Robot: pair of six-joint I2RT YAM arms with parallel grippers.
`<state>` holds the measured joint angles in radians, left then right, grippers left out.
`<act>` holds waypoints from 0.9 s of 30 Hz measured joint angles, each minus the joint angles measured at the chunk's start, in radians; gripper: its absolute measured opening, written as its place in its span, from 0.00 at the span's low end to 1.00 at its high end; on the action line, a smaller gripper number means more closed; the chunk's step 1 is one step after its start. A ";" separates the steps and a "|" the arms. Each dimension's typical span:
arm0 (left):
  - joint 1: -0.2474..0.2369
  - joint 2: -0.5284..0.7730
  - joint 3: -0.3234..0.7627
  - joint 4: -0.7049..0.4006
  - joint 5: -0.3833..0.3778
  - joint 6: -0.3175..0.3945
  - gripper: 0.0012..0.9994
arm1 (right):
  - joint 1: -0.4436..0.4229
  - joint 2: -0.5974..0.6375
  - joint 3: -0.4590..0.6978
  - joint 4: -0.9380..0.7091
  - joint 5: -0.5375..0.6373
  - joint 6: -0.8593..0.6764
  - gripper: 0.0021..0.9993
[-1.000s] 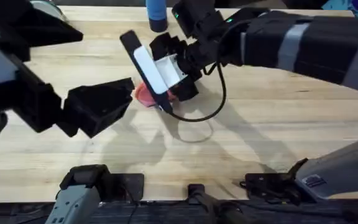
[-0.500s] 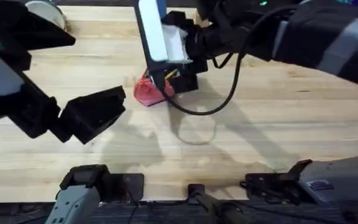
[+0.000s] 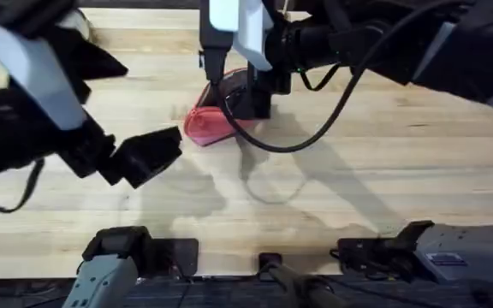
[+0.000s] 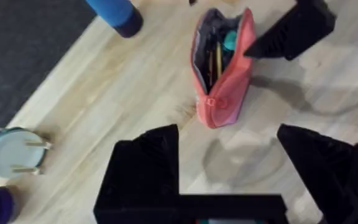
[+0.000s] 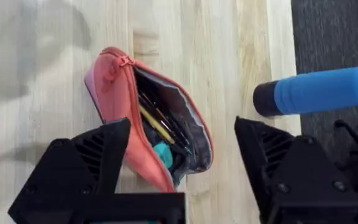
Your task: Unzip the bag, pick up the pens from the table one at a time and place them inside, then zip the bag closed.
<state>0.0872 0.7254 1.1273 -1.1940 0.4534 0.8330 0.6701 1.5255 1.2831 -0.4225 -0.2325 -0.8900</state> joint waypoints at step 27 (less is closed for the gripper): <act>0.372 0.002 -0.227 0.085 0.219 -0.066 0.99 | 0.000 -0.008 0.000 -0.001 0.000 0.135 1.00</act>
<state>0.4587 0.7273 0.9001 -1.1087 0.6723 0.7665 0.6701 1.5173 1.2831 -0.4236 -0.2325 -0.7548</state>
